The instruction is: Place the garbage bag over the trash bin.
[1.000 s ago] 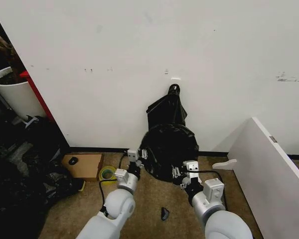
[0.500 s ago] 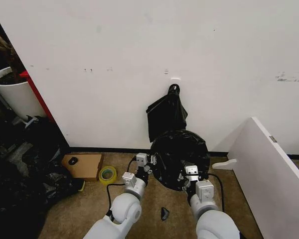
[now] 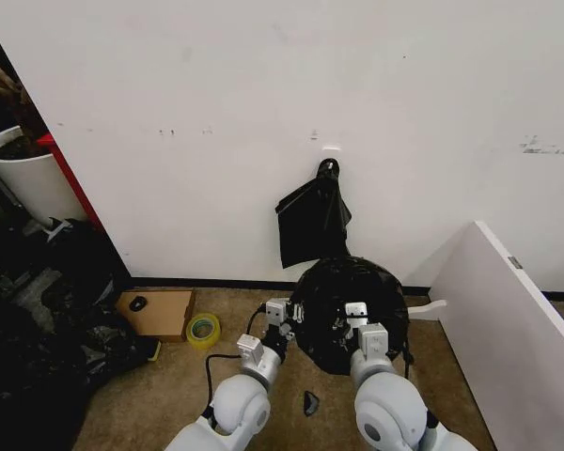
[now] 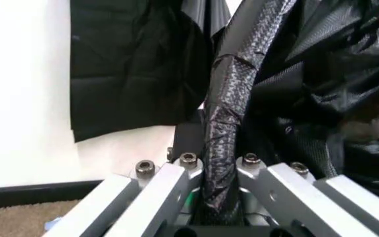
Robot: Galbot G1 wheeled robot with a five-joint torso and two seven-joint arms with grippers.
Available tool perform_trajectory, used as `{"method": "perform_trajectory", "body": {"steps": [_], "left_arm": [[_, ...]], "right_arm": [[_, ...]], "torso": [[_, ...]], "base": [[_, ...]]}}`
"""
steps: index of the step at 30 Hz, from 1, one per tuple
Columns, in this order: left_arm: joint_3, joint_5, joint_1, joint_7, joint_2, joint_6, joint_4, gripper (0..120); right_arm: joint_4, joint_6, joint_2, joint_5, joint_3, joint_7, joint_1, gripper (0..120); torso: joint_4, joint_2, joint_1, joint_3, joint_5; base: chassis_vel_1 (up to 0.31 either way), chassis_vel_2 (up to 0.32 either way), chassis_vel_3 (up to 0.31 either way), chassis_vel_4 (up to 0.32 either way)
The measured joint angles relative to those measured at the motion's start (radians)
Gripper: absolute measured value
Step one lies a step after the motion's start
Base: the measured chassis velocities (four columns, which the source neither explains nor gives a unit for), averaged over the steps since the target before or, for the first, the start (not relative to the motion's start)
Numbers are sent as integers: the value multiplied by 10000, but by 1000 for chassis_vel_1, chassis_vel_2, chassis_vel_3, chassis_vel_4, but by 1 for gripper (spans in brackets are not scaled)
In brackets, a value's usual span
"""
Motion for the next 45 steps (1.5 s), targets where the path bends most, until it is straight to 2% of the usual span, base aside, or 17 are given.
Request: {"method": "perform_trajectory", "body": {"steps": [12,22,31,39,45], "left_arm": [[-52,-6,-93,138,119,-52,-92,1],[-308,-40,-318,107,118,-91,269,1],[-268,41,-278,40,-54,-180,537,1],[-145,305,-308,54,-211,-240,852,1],[-4,347,-224,161,-214,-321,788,1]], "right_arm": [[-683,-55,-143,234,823,82,169,0],[-260,-53,-317,245,970,-94,-289,0],[627,163,-252,-62,405,-935,-672,0],[242,367,31,-332,77,-898,-262,0],[-559,-82,488,-388,-249,-129,493,0]], "torso": [[0,0,0,-1,0],[-2,0,0,-1,-2],[-2,0,0,-1,-6],[0,0,0,-1,-1],[1,0,0,-1,-2]], "base": [[0,0,0,0],[0,0,0,0],[0,0,0,0],[0,0,0,0],[0,0,0,0]]}}
